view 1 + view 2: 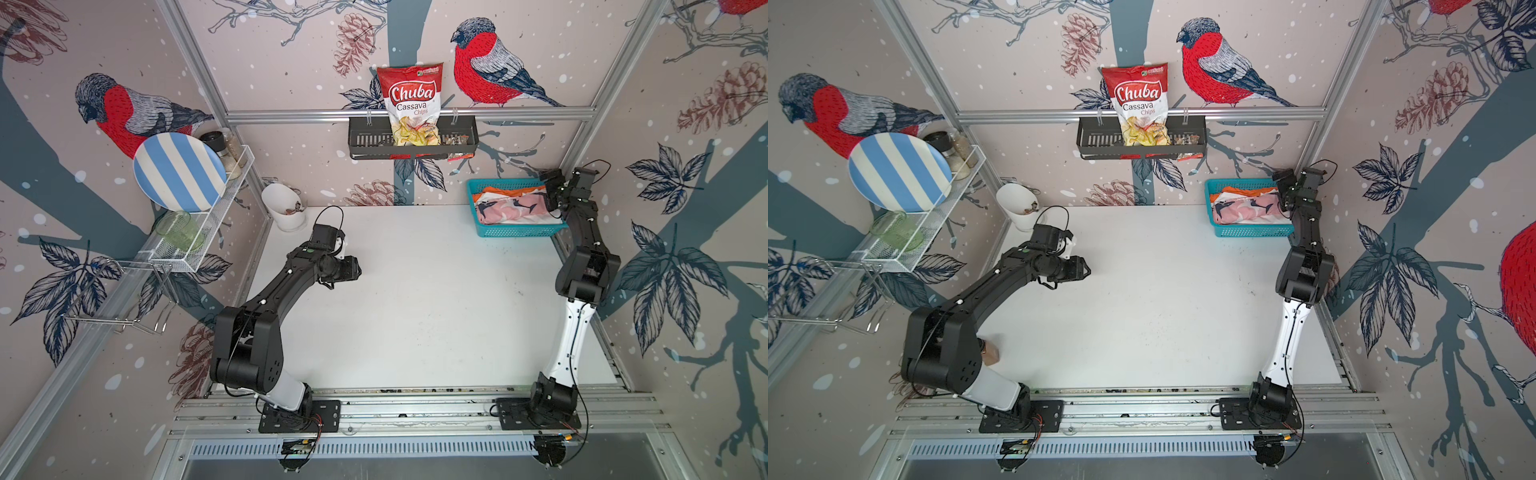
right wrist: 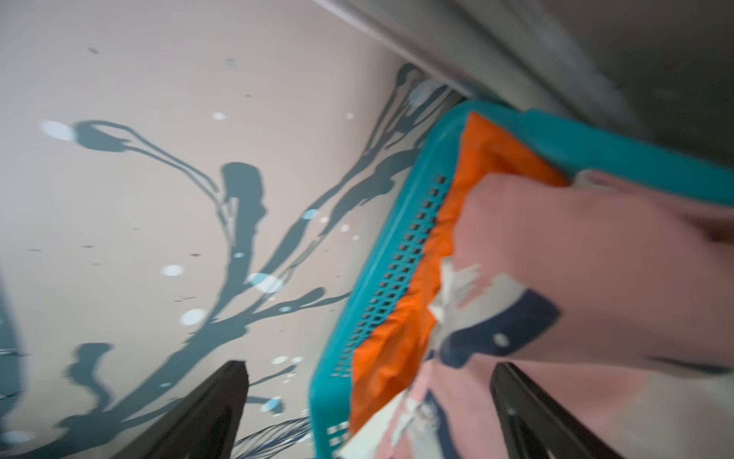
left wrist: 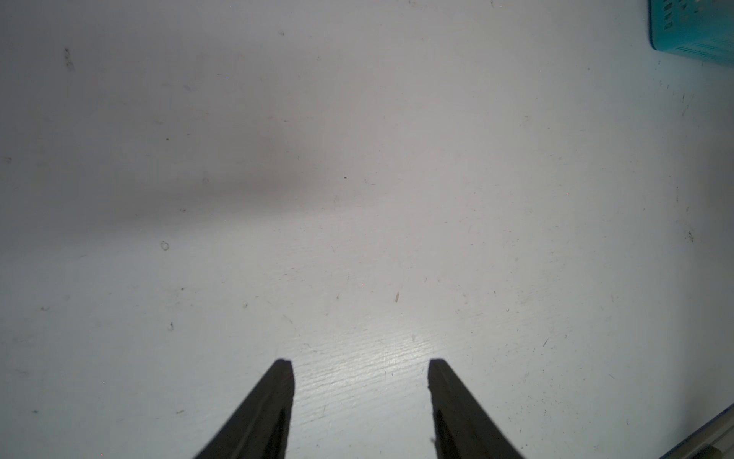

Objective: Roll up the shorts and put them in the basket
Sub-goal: Reset both arms

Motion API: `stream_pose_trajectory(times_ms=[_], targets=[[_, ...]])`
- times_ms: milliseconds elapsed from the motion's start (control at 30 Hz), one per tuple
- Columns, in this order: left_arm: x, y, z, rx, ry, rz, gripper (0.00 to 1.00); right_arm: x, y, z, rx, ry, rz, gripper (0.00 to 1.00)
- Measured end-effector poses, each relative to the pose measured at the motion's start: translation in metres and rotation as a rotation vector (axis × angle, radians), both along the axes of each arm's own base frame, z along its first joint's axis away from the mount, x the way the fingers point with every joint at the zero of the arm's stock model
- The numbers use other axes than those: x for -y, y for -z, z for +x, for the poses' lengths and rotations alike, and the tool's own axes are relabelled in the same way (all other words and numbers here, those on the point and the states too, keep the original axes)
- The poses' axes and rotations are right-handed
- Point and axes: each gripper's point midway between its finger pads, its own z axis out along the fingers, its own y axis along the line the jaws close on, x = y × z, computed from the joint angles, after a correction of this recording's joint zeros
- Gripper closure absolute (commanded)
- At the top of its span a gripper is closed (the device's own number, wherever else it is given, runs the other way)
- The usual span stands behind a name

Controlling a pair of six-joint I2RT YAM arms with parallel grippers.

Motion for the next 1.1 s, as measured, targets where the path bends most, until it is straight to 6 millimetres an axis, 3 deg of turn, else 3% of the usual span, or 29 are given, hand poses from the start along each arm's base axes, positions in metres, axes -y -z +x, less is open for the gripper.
stream_pose_trajectory(times_ms=[167, 267, 367, 500, 733, 800, 900, 1033, 1100], targets=[[-0.001, 0.002, 0.000, -0.004, -0.002, 0.001, 0.42, 0.007, 0.063, -0.015, -0.178, 0.018, -0.245, 0.00], [-0.002, 0.002, 0.001, -0.004, -0.005, 0.001, 0.40, 0.015, 0.074, -0.018, -0.212, 0.017, -0.325, 0.00], [-0.007, -0.001, 0.003, -0.001, -0.027, -0.008, 0.40, 0.019, 0.070, -0.020, -0.224, 0.019, -0.392, 0.00], [-0.012, -0.010, 0.006, 0.028, -0.043, -0.020, 0.40, 0.010, 0.038, -0.019, -0.191, 0.018, -0.470, 0.00], [-0.012, -0.014, 0.006, 0.035, -0.053, -0.037, 0.40, -0.017, -0.075, -0.021, -0.003, 0.053, -0.583, 0.00], [-0.013, -0.013, 0.007, 0.032, -0.055, -0.037, 0.40, -0.018, -0.087, -0.015, 0.047, 0.065, -0.589, 0.00], [-0.016, -0.010, 0.008, 0.023, -0.065, -0.035, 0.40, -0.001, -0.056, -0.004, 0.023, 0.084, -0.588, 0.00], [-0.022, -0.007, 0.010, 0.015, -0.080, -0.033, 0.39, 0.032, 0.027, 0.002, -0.107, 0.100, -0.572, 0.00], [-0.025, -0.004, 0.011, 0.008, -0.088, -0.032, 0.39, 0.043, 0.055, -0.001, -0.163, 0.105, -0.565, 0.00]])
